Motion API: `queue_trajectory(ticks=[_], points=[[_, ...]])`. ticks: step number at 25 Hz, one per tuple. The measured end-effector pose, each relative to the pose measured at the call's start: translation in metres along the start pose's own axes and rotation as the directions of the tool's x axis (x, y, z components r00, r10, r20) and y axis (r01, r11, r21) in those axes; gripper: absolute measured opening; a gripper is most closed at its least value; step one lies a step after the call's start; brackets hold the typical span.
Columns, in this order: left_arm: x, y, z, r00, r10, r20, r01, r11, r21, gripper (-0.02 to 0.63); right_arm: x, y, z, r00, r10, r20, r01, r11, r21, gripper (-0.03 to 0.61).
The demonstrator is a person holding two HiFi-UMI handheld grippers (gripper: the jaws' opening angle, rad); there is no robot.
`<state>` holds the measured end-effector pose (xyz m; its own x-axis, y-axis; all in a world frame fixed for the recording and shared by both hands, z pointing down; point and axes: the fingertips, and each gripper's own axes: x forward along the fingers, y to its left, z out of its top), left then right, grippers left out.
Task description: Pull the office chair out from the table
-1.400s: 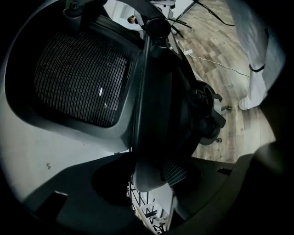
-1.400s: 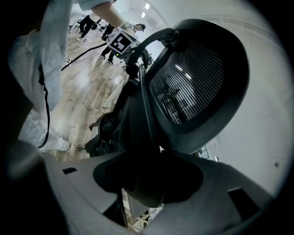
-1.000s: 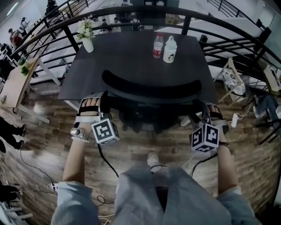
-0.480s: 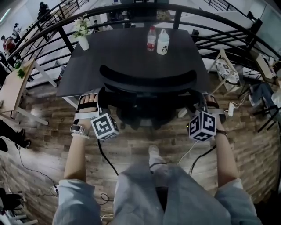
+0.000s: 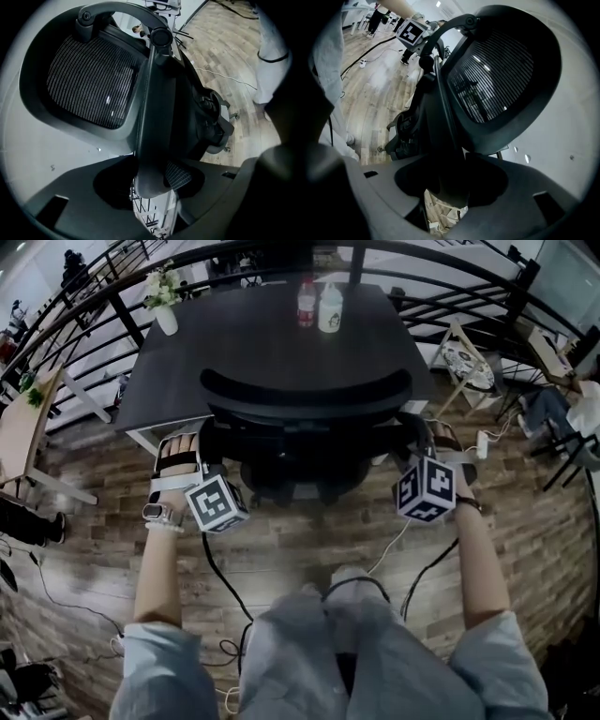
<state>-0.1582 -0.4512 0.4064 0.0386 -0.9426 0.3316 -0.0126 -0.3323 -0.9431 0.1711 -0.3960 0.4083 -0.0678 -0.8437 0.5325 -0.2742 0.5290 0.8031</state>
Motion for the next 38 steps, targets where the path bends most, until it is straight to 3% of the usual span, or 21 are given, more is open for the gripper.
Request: queue_trajectory(ticks=[7,13,17,21,28,38], points=[[-0.046,-0.022,0.000,1.000,0.002,0.011,-0.002,1.000,-0.024,0.206,-0.031,0.025,-0.002,1.000,0.000,0.006,0.000,1.000,-0.001,0.213],[-0.081,-0.035,0.006,1.000,-0.009,0.006,0.010,1.000,-0.015,0.206,-0.051,0.039,-0.011,0.997,0.080,0.000,-0.080,0.997,-0.019,0.210],[-0.117,-0.059,-0.004,1.000,0.009,-0.010,-0.009,1.000,-0.016,0.206,-0.072,0.071,-0.010,0.995,0.102,0.001,-0.102,0.994,-0.033,0.209],[-0.138,-0.064,0.003,1.000,-0.023,-0.015,0.023,0.999,-0.039,0.206,-0.089,0.072,-0.014,0.993,0.120,0.003,-0.119,0.992,-0.039,0.209],[-0.166,-0.052,0.014,0.999,-0.034,-0.036,0.033,0.999,-0.042,0.206,-0.114,0.064,-0.021,0.991,0.135,0.014,-0.134,0.990,-0.049,0.209],[-0.256,-0.095,0.008,0.999,-0.015,-0.049,0.012,0.997,-0.078,0.209,-0.194,0.128,-0.025,0.995,0.099,0.030,-0.098,0.995,-0.029,0.212]])
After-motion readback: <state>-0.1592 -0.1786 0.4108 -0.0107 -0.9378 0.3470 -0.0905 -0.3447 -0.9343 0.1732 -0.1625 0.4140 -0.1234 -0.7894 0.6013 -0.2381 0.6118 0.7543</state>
